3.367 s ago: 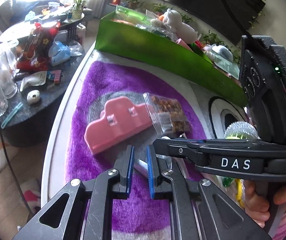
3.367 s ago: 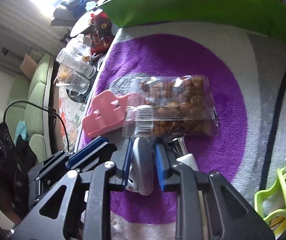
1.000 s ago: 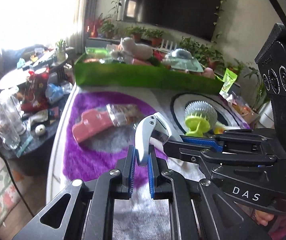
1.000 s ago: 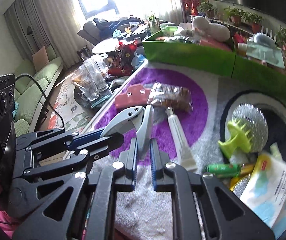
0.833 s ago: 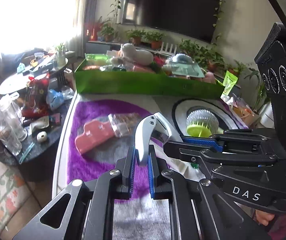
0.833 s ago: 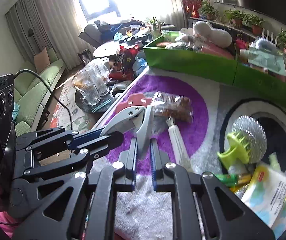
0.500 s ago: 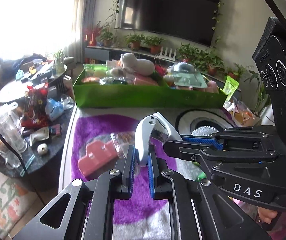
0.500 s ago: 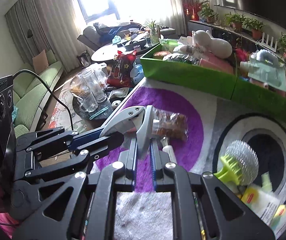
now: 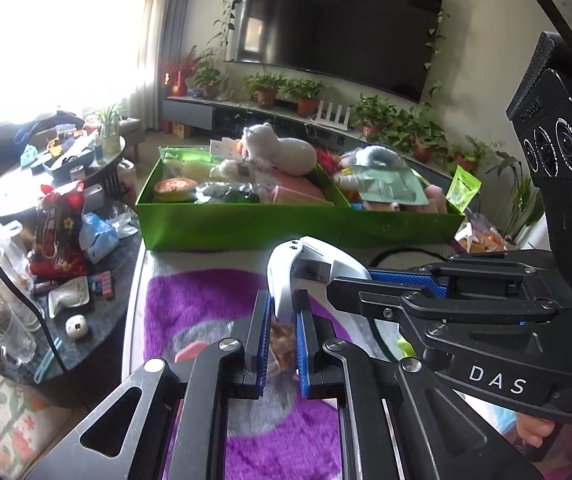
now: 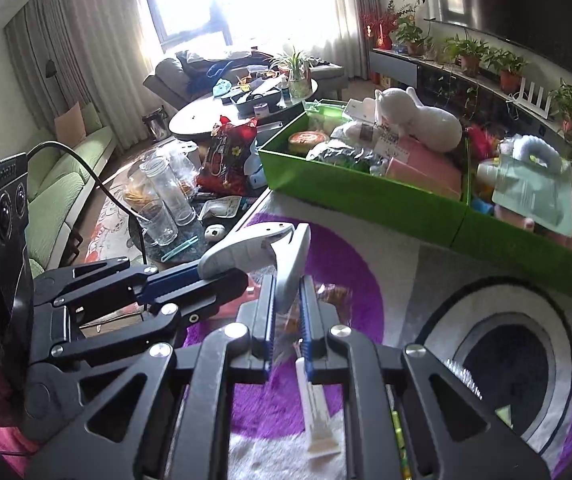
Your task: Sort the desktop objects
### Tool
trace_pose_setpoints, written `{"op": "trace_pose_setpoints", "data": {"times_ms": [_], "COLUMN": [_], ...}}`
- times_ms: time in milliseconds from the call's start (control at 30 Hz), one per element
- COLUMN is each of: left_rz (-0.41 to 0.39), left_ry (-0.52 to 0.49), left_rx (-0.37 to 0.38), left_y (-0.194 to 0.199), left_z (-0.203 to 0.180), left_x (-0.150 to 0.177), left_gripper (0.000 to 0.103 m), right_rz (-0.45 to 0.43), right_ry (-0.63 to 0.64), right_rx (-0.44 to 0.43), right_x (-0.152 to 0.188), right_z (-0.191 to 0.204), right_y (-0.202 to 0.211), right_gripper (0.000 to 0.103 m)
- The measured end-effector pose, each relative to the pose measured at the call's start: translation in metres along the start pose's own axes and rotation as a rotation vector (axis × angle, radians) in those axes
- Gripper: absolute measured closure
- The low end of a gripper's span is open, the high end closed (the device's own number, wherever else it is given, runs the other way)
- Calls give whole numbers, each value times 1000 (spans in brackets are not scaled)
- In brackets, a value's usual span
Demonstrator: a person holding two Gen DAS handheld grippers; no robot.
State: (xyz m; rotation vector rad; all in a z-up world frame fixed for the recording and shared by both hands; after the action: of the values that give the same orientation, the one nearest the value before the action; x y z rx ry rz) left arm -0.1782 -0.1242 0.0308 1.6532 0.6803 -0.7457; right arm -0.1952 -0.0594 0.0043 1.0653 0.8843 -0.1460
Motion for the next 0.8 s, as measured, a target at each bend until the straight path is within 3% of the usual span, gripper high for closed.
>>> {"op": "trace_pose_setpoints", "data": {"times_ms": [800], "left_rz": [-16], "left_ry": [57], "left_rx": [-11], "left_y": [-47], "left_z": [41], "left_x": [-40], "left_gripper": [93], "right_rz": [14], "right_ry": [30], "right_rx": [-1], "right_x": [-52], "right_z": [-17], "right_y": [-48], "right_gripper": [91]}}
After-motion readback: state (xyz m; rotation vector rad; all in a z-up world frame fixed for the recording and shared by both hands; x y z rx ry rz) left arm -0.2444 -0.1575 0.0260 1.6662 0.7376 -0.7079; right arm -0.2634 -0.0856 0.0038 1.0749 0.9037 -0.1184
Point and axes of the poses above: each gripper's, at about its wrist camera, not at the fingertips, and y roughly against the way its jaws point, z to its left, x to its underside, the point moved 3 cm from there along -y, roughly the way its jaws point, and after that the axes turned 1 degree about -x, right-handed, at the moved point
